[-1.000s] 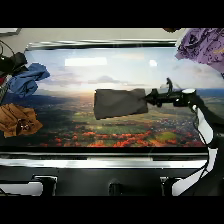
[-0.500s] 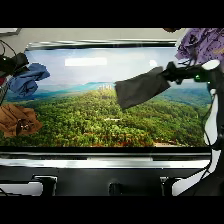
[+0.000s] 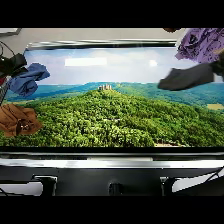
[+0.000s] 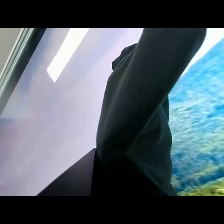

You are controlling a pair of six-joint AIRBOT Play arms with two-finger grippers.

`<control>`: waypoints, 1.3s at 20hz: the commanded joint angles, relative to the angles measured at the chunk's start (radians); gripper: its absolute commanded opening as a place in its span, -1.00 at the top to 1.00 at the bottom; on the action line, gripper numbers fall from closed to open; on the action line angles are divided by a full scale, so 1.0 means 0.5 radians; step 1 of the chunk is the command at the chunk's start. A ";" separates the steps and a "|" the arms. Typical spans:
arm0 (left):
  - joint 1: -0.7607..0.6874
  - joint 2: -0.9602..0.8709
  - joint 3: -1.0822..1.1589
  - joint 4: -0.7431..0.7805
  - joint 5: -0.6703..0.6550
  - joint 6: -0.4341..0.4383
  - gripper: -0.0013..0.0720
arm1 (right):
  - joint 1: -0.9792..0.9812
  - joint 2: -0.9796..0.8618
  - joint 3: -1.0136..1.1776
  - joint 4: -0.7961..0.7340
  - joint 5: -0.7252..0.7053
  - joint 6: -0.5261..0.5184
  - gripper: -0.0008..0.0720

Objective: Fold the clothes and pants, and hang the long-sleeved shirts on hangers.

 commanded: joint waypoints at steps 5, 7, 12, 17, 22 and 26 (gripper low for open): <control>0.016 -0.001 -0.001 0.000 0.000 0.006 0.91 | -0.307 0.159 -0.020 -1.016 0.610 0.452 0.88; 0.016 -0.001 -0.001 0.000 0.000 0.006 0.91 | -0.318 0.269 -0.196 -1.189 0.647 0.457 0.88; 0.016 -0.001 -0.001 0.000 0.000 0.006 0.91 | -0.330 0.651 -0.975 -1.298 0.478 0.537 0.88; 0.016 -0.001 -0.001 0.000 0.001 0.006 0.91 | -0.330 0.894 -1.521 -1.579 0.422 0.565 0.88; 0.016 -0.001 -0.001 -0.001 0.000 0.006 0.91 | -0.330 0.950 -1.823 -1.691 0.423 0.567 0.88; 0.015 -0.001 -0.001 -0.001 0.000 0.006 0.91 | -0.330 0.952 -1.963 -1.756 0.494 0.636 0.88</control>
